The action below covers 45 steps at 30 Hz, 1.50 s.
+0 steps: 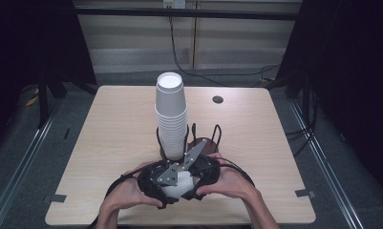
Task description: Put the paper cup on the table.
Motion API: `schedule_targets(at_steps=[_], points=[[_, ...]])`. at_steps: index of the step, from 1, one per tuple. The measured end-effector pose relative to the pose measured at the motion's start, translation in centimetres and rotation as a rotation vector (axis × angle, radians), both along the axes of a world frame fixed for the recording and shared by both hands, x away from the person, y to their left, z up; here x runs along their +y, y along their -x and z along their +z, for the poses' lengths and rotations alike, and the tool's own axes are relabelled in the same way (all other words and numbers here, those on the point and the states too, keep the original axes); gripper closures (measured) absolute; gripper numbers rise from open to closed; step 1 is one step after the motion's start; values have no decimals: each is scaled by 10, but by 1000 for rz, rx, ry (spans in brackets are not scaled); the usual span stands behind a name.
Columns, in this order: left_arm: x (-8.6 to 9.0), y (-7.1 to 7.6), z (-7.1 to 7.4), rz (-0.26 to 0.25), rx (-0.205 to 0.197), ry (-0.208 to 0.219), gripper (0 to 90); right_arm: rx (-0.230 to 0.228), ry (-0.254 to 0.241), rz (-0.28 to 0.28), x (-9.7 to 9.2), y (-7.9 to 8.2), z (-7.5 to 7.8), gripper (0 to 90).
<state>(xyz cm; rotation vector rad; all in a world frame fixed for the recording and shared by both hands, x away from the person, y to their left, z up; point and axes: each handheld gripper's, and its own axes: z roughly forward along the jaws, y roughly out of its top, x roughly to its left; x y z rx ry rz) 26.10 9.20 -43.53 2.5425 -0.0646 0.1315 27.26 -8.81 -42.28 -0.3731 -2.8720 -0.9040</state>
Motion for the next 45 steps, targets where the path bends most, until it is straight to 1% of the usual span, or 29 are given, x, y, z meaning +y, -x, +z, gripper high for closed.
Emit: schedule_targets(at_steps=[1, 4, 5, 7, 8, 9, 10, 12, 13, 16, 17, 18, 19, 20, 24, 25, 26, 28, 31, 32, 33, 34, 36, 37, 39, 40, 43, 44, 45], points=[[1, 0, 0, 0, 1, 12, 178, 1, 2, 0, 0, 0, 0, 214], [1, 0, 0, -5, 4, 11, 180, 6, -9, 11, -1, -1, -1, 223], [1, 0, 0, -9, 10, 12, 180, 7, -11, 9, -2, -1, -1, 227], [1, 0, 0, -15, 8, 13, 181, 18, -7, 11, -2, -1, -1, 232], [2, 0, 0, -16, 7, 19, 180, 13, -13, 13, -3, -1, -1, 235], [2, 0, 0, -19, -6, 16, 178, 16, -14, 10, -3, 0, -1, 236], [2, 0, 0, -16, 3, 29, 175, 13, -16, 12, -3, 0, -1, 237], [2, -1, 0, -10, -11, 31, 168, 6, -17, 7, -4, 0, 0, 237], [2, -1, 0, -14, -10, 32, 163, -6, -20, 4, -4, 0, 1, 237], [3, -2, 0, -20, -12, 38, 157, -6, -21, 1, -4, 0, 1, 238], [4, -2, -1, -22, -15, 47, 155, -2, -19, -1, -4, 0, 1, 238], [4, -2, -2, -19, -2, 56, 154, -4, -19, -4, -4, 1, 2, 238], [5, -2, -1, -22, 1, 57, 153, 0, -18, -2, -4, 0, 2, 239], [5, -3, -1, -23, -6, 59, 152, 3, -18, 0, -4, 0, 1, 238], [6, -4, -1, -15, 5, 72, 152, 5, -20, 2, -4, -1, 1, 239], [7, -4, -1, -9, -1, 88, 153, 5, -21, 2, -4, -1, 1, 240], [7, -4, -1, -15, 3, 88, 153, -1, -22, -2, -4, 0, 1, 240], [9, -5, -1, -2, -1, 107, 154, -5, -24, -6, -4, 0, 2, 241], [11, -6, 0, -4, 10, 137, 154, -4, -27, -11, -5, -1, 2, 242], [12, -6, 0, 1, 5, 143, 154, 0, -28, -6, -5, -2, 2, 242], [13, -7, 1, -7, 13, 146, 154, -4, -27, -9, -5, -1, 2, 242], [14, -7, 1, -10, 9, 157, 154, 0, -27, -8, -5, -1, 2, 241], [15, -7, 1, -3, 17, 168, 154, -6, -27, -12, -5, 0, 2, 241], [15, -6, 1, -3, 9, 174, 154, -1, -28, -9, -5, 0, 2, 242], [16, -7, 0, -2, 19, 192, 154, -2, -32, -9, -6, -1, 2, 242], [16, -7, 0, -2, 19, 192, 154, -2, -32, -9, -6, -1, 2, 242], [18, -6, 2, -8, 19, 218, 153, -2, -47, -1, -8, -1, 3, 242], [19, -5, 2, -5, 17, 222, 153, 2, -51, -2, -8, 0, 3, 242], [20, -6, 3, -15, 13, 224, 152, 2, -54, 2, -8, 0, 4, 242]])
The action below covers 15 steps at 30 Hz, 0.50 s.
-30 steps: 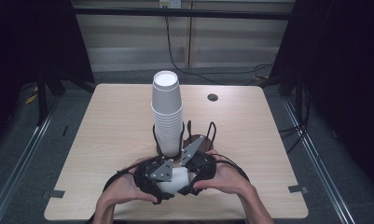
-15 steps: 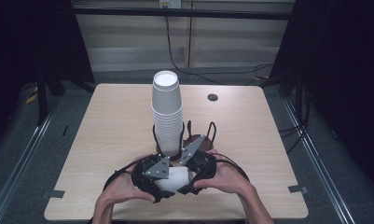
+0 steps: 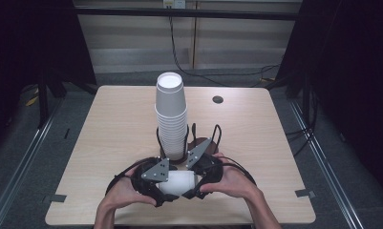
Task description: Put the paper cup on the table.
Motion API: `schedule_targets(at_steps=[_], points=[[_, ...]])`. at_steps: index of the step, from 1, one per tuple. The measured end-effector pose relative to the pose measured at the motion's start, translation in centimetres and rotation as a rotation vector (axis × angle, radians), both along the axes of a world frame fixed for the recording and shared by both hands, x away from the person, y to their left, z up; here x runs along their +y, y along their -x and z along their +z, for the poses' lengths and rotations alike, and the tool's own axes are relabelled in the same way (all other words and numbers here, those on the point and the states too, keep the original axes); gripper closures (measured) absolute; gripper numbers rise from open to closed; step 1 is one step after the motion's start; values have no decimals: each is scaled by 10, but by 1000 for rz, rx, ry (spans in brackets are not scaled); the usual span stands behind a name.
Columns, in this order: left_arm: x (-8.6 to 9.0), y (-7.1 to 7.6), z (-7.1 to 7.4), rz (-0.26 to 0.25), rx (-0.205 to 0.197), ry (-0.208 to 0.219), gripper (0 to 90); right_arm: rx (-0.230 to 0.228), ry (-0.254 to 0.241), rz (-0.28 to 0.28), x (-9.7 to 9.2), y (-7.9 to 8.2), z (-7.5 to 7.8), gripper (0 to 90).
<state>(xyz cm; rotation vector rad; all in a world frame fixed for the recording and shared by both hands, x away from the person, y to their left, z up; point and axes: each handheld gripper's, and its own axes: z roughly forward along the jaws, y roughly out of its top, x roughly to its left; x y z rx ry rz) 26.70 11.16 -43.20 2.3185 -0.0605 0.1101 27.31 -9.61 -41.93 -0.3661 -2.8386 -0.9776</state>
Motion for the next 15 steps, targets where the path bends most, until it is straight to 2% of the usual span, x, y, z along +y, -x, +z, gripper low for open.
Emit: schedule_targets(at_steps=[4, 7, 11, 13, 15], points=[[3, 0, 3, 16, 17, 47, 155, -14, -1, -12, -1, 2, 2, 243], [7, 1, 7, 16, 12, 105, 164, -23, 3, -11, -1, 2, 1, 242], [10, 1, 10, 29, 10, 121, 154, -24, -3, -15, -4, 2, 0, 242], [12, 0, 10, 38, 3, 139, 160, -18, -8, -19, -5, 1, -1, 241], [15, 0, 11, 49, 15, 161, 159, -13, -4, -27, -6, 0, -2, 241]])
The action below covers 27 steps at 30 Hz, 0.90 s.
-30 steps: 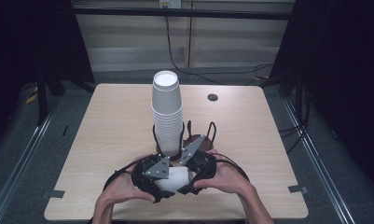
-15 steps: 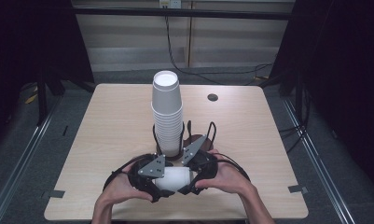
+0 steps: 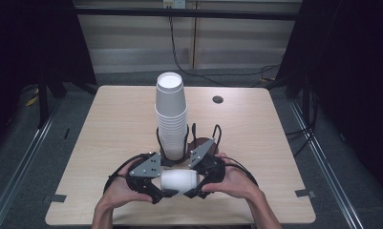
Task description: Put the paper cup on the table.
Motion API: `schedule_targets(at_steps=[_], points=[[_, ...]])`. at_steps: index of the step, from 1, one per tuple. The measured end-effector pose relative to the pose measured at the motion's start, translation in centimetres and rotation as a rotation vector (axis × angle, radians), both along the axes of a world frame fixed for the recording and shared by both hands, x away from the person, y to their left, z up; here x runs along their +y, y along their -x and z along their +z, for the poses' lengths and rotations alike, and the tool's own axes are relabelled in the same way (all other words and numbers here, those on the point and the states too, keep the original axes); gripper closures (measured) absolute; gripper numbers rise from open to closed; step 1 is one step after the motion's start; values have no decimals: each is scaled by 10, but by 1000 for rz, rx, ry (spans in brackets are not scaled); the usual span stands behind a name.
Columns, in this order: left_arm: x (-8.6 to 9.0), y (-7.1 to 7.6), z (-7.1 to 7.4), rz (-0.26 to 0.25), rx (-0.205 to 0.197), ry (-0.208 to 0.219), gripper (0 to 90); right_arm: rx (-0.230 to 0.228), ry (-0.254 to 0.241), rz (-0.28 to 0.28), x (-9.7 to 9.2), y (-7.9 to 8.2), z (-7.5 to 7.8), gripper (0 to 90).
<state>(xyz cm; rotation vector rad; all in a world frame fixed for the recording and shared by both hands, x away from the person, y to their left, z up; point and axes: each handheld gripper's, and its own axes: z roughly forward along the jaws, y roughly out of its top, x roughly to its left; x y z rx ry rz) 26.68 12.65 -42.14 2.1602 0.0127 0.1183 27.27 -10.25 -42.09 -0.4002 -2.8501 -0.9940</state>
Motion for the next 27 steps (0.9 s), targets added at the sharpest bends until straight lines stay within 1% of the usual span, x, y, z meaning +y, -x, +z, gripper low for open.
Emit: schedule_targets(at_steps=[1, 2, 3, 4, 5, 6, 7, 8, 9, 11, 13, 14, 17, 18, 19, 20, 24, 25, 27], points=[[2, -1, 0, 2, -2, 6, 160, -5, 0, -13, -2, -1, -1, 241], [3, 0, 0, 13, 4, 18, 159, 3, -6, -21, -3, -2, -1, 241], [5, -1, 0, 19, 1, 25, 158, -4, -5, -28, -5, -3, -2, 241], [7, -1, 0, 30, 8, 36, 158, -5, -9, -38, -6, -3, -2, 240], [8, -1, 0, 37, 10, 46, 158, -2, -11, -41, -8, -4, -2, 240], [8, -1, 0, 37, 10, 46, 158, -2, -11, -41, -8, -4, -2, 240], [10, -1, 0, 49, 6, 47, 158, -8, -13, -50, -9, -3, -2, 240], [12, 0, 1, 51, 10, 60, 158, -28, -6, -57, -10, -3, -1, 239], [13, 1, 2, 58, 7, 66, 158, -36, -7, -63, -11, -3, -1, 239], [15, 2, 3, 70, -6, 71, 158, -32, -13, -66, -12, -3, -1, 239], [17, 3, 3, 74, -8, 80, 157, -28, -21, -74, -14, -4, -2, 239], [19, 2, 3, 84, -10, 89, 158, -35, -24, -79, -14, -3, -2, 239], [23, 1, 2, 99, -5, 109, 158, -31, -41, -92, -17, -3, -3, 239], [24, 1, 1, 111, 0, 122, 158, -32, -43, -95, -18, -3, -4, 239], [25, 1, 1, 114, 0, 125, 157, -28, -44, -111, -20, -3, -4, 239], [27, 1, 0, 121, -5, 127, 157, -35, -52, -111, -21, -3, -4, 239], [32, 1, -3, 136, 6, 154, 157, -34, -89, -133, -25, -3, -5, 239], [33, 1, -3, 137, 3, 156, 157, -40, -100, -139, -26, -3, -5, 239], [34, 1, -4, 149, 4, 167, 157, -38, -118, -147, -27, -2, -5, 238]])
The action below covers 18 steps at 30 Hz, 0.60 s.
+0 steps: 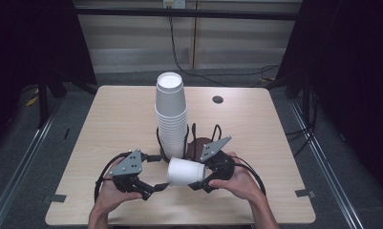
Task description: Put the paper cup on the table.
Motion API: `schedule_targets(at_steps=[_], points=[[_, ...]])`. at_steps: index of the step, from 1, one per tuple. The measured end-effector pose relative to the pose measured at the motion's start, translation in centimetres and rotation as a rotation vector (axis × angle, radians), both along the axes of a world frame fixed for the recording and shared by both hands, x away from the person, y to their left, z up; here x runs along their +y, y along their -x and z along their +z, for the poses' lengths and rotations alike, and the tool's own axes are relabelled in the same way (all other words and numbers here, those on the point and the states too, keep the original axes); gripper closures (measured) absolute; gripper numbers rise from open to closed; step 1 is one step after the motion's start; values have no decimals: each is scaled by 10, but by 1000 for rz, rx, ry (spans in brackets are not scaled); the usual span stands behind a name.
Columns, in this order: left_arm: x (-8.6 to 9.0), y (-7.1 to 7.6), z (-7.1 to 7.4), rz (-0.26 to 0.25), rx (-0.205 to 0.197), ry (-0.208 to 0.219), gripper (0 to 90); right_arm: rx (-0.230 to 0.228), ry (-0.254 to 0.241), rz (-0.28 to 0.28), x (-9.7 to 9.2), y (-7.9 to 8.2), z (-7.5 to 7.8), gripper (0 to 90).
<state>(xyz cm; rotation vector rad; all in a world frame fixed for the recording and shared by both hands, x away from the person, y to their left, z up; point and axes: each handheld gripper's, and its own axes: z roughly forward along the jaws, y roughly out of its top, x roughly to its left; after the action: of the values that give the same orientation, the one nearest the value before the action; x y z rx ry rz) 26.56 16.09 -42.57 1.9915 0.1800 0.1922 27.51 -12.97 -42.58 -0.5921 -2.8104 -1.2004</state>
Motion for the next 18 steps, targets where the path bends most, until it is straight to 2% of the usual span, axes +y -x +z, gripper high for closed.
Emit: schedule_targets(at_steps=[5, 8, 12, 18], points=[[3, 0, -4, 15, 8, 37, 157, -12, -46, -28, -3, 5, -1, 238], [4, 1, -6, 25, 12, 39, 157, -15, -70, -34, -4, 5, -3, 238], [5, 2, -8, 35, 17, 36, 156, -42, -109, -45, -6, 7, -3, 237], [7, 4, -10, 39, 16, 69, 157, -48, -165, -51, -7, 8, -7, 237]])
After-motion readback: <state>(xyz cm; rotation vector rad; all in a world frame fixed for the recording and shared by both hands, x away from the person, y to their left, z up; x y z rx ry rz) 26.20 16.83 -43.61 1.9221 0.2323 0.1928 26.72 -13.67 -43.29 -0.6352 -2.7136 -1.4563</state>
